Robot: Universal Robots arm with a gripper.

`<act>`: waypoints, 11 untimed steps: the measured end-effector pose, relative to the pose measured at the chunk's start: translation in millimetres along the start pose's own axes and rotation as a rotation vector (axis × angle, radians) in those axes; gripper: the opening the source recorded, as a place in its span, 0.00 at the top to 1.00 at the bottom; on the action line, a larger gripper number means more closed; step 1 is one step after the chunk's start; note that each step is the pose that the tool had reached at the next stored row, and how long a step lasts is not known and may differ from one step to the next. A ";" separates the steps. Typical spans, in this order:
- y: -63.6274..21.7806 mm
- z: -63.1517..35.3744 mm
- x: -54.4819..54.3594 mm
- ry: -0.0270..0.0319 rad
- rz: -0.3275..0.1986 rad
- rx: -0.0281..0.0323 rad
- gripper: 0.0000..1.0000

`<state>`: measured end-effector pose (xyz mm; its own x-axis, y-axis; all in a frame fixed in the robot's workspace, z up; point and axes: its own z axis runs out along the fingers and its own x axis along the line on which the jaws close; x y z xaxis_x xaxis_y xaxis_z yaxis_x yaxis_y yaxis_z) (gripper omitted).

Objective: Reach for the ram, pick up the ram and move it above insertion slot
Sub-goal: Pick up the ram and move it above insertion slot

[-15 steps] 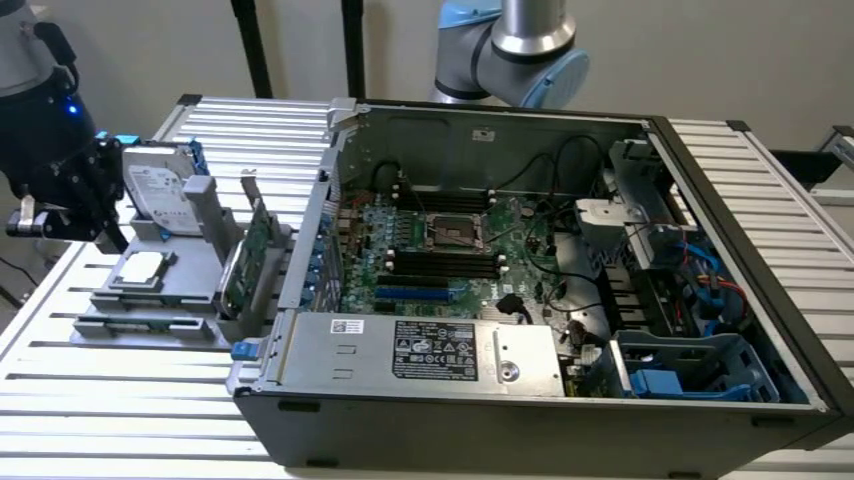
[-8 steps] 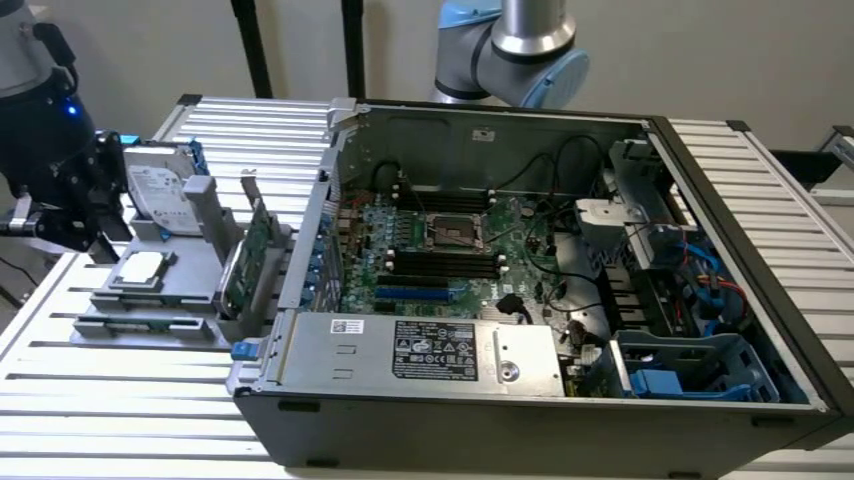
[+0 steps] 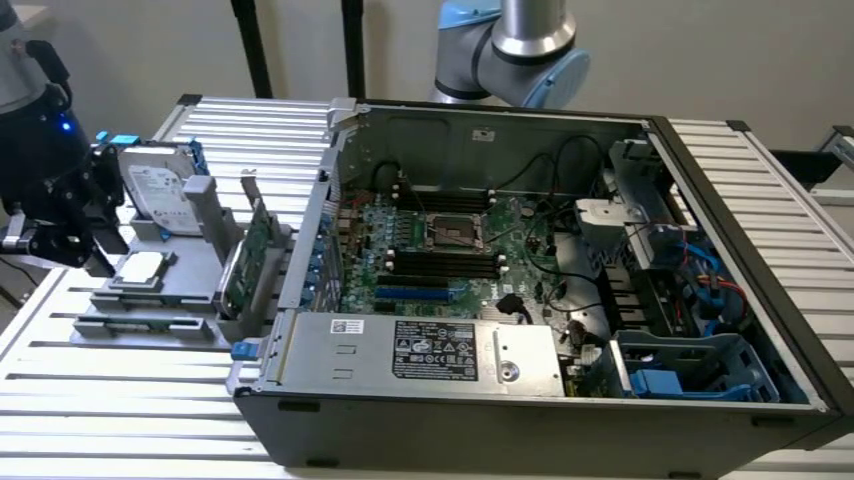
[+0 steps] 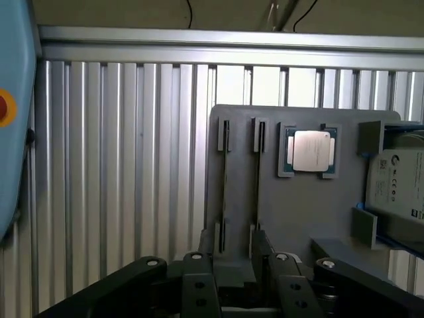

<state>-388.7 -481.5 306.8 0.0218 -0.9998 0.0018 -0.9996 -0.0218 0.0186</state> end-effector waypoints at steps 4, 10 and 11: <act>0.1 7.5 5.0 -0.0002 0.000 0.0002 0.64; 0.0 18.2 6.9 0.0000 0.000 0.0000 0.64; 0.0 20.0 6.9 0.0000 0.000 -0.0001 0.64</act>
<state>-388.9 -488.4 286.9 0.0218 -0.9998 0.0018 -0.9996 -0.0218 0.0187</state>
